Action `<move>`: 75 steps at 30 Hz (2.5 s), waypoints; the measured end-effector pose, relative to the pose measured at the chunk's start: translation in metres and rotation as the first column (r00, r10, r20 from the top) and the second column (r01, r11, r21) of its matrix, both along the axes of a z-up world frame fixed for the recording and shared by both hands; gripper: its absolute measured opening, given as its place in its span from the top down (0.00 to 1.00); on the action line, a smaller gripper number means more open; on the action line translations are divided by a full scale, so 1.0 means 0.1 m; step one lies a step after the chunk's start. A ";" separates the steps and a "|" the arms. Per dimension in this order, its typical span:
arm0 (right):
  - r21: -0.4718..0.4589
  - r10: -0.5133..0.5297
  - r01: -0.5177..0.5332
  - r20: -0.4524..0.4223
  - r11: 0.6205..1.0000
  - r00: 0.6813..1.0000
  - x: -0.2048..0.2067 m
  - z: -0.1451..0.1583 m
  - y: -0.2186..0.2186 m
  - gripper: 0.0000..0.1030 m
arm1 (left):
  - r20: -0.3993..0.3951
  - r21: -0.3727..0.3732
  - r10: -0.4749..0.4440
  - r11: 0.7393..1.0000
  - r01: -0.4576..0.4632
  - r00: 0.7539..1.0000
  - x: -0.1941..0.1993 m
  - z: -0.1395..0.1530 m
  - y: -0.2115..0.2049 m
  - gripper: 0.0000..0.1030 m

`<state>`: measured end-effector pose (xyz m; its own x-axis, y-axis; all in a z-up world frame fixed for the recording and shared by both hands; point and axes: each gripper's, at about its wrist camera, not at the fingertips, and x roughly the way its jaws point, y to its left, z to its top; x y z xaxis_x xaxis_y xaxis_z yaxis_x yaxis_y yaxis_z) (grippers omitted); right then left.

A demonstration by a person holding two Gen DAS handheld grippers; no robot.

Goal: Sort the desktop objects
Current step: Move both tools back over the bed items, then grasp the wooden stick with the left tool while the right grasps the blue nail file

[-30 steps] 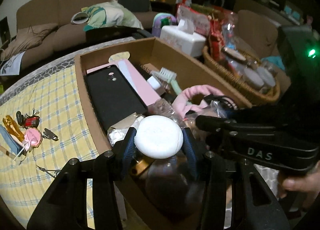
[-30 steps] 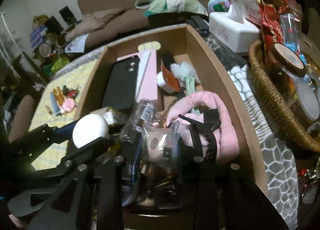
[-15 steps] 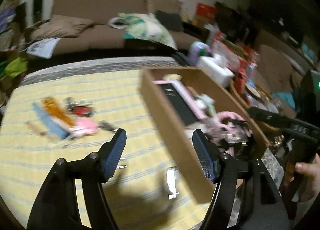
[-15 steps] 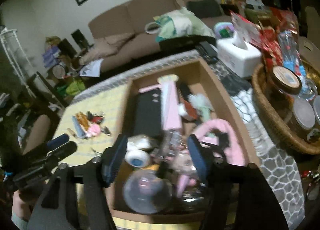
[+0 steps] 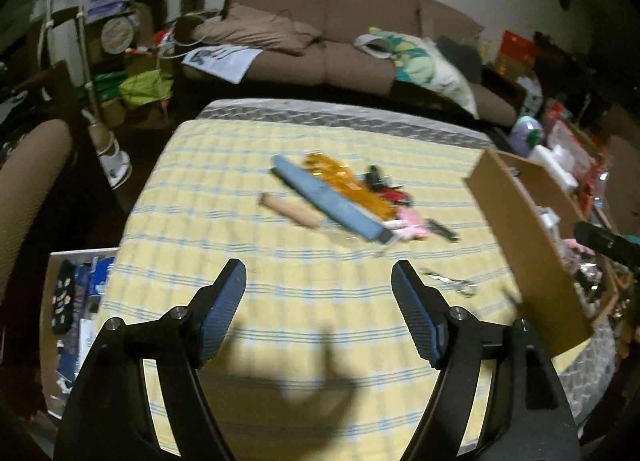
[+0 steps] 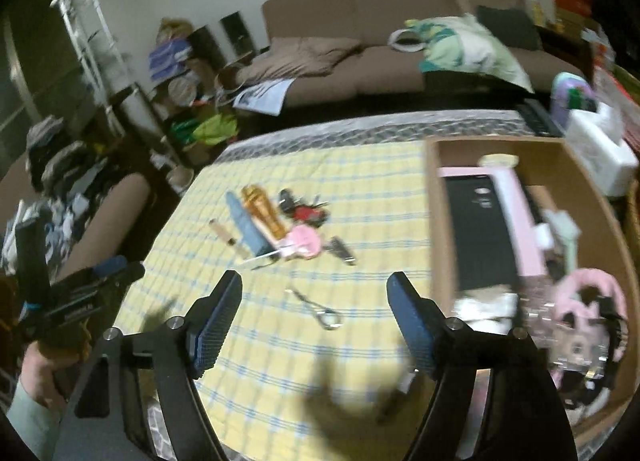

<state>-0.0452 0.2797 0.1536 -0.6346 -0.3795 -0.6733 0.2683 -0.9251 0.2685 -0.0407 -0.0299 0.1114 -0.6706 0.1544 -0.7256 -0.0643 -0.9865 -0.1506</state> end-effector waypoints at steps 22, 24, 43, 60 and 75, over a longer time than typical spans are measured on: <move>0.117 0.112 -0.118 0.055 0.986 0.992 -1.16 -0.80 -1.07 0.30 | 0.110 0.078 0.003 0.997 -0.012 0.994 -1.24 -0.90 0.02 0.29; 0.090 0.123 -0.129 0.062 0.988 0.990 -1.28 -0.84 -1.10 0.40 | 0.120 0.065 -0.003 0.998 -0.005 0.993 -1.33 -0.96 0.06 0.30; -0.046 0.292 -0.289 0.088 0.956 0.952 -1.74 -0.93 -1.65 0.41 | 0.166 0.007 -0.109 0.994 0.109 0.980 -1.41 -1.06 -0.08 0.52; 0.472 0.389 -0.369 0.059 0.801 0.919 -1.62 -1.41 -2.45 0.62 | 0.147 0.128 -0.016 0.992 -0.003 0.989 -1.10 -0.95 -0.60 0.40; 0.013 0.183 -0.184 0.078 0.983 0.980 -1.27 -0.71 -1.28 0.71 | 0.185 -0.147 -0.004 0.989 0.032 0.983 -1.33 -1.16 0.16 0.37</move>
<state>-0.1720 0.1519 0.0826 -0.5017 -0.4705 -0.7259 0.4136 -0.8675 0.2765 -0.1742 -0.0136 -0.0045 -0.5221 0.0462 -0.8516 -0.0670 -0.9977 -0.0130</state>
